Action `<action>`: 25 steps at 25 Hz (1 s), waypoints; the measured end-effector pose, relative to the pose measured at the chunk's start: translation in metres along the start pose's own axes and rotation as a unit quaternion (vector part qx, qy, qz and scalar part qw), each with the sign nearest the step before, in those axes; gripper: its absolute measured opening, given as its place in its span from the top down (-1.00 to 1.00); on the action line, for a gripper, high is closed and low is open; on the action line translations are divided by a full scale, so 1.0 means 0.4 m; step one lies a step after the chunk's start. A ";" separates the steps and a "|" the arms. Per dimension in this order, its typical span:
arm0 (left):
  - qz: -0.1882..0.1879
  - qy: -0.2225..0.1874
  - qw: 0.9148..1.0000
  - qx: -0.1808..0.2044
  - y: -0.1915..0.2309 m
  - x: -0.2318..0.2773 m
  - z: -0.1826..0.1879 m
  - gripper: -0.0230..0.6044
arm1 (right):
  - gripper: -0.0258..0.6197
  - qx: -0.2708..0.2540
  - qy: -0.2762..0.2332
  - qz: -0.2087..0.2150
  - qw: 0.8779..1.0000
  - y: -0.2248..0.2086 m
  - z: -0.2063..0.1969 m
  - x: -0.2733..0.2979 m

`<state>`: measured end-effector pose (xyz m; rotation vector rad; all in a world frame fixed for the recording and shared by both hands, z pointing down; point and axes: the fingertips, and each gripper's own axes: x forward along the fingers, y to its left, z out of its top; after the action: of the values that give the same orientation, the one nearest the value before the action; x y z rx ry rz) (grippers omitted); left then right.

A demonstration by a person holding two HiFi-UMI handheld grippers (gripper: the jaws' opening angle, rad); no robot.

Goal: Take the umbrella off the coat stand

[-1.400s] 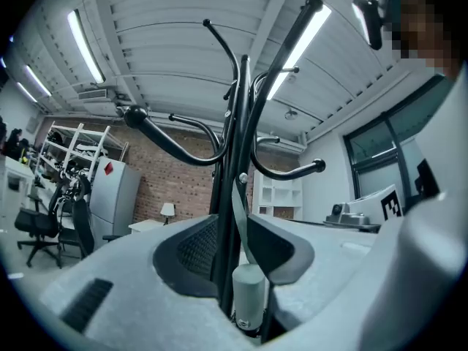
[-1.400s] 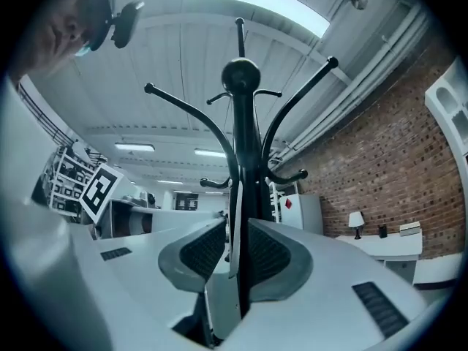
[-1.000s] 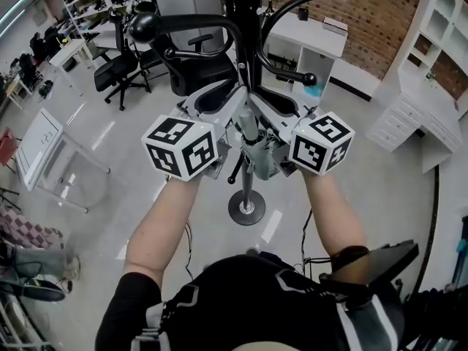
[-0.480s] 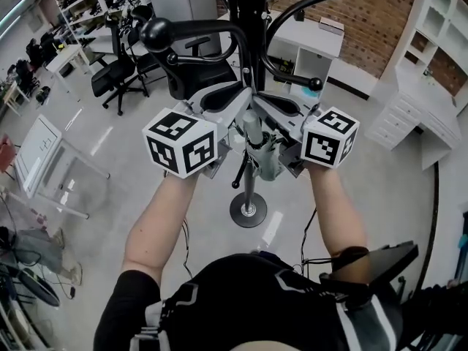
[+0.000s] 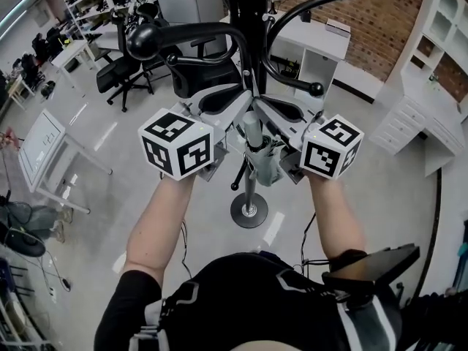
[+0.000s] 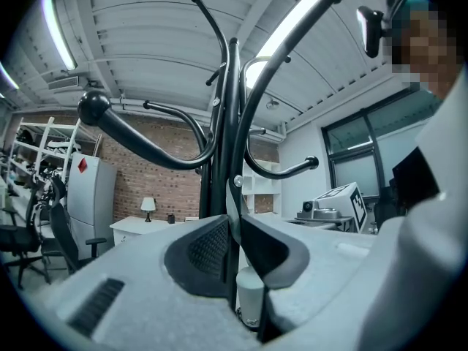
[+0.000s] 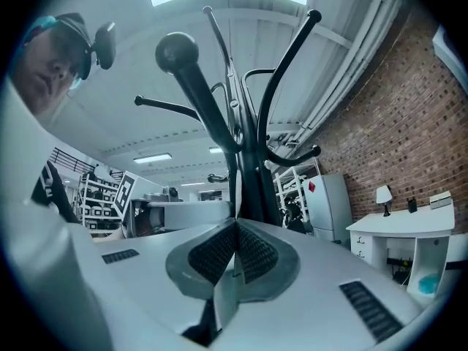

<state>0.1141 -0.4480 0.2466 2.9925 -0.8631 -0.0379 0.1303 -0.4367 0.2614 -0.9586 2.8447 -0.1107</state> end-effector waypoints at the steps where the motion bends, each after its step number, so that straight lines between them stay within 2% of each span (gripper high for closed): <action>1: -0.001 0.000 1.000 -0.002 0.000 -0.001 -0.002 0.73 | 0.89 -0.002 -0.002 -0.003 1.000 0.001 0.000 -0.002; 5: 0.004 0.003 1.000 -0.001 -0.002 -0.001 -0.001 0.74 | 0.89 -0.008 -0.012 -0.021 1.000 0.003 0.006 -0.010; 8: 0.011 0.010 1.000 -0.001 -0.001 -0.004 0.001 0.74 | 0.89 -0.034 -0.013 -0.042 0.998 0.010 0.018 -0.013; 13: 0.040 0.020 0.999 0.008 0.000 -0.008 0.001 0.76 | 0.90 -0.041 -0.025 -0.062 0.997 0.016 0.030 -0.015; 15: 0.048 0.015 0.999 0.006 -0.002 -0.013 0.002 0.79 | 0.90 -0.048 -0.027 -0.067 0.996 0.018 0.030 -0.020; 16: 0.052 0.012 0.999 0.008 -0.002 -0.019 0.005 0.88 | 0.90 -0.052 -0.029 -0.070 0.996 0.020 0.034 -0.022; 19: 0.056 0.014 0.998 0.024 -0.002 -0.025 0.016 0.88 | 0.90 -0.057 -0.034 -0.071 0.995 0.022 0.049 -0.024; 25: 0.061 -0.007 0.998 0.021 -0.012 -0.039 0.039 0.88 | 0.90 -0.058 -0.038 -0.077 0.995 0.036 0.055 -0.017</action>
<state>0.1029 -0.4361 0.2310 2.9750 -1.0581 -0.0377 0.1304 -0.4215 0.2389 -1.1789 2.7311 0.0732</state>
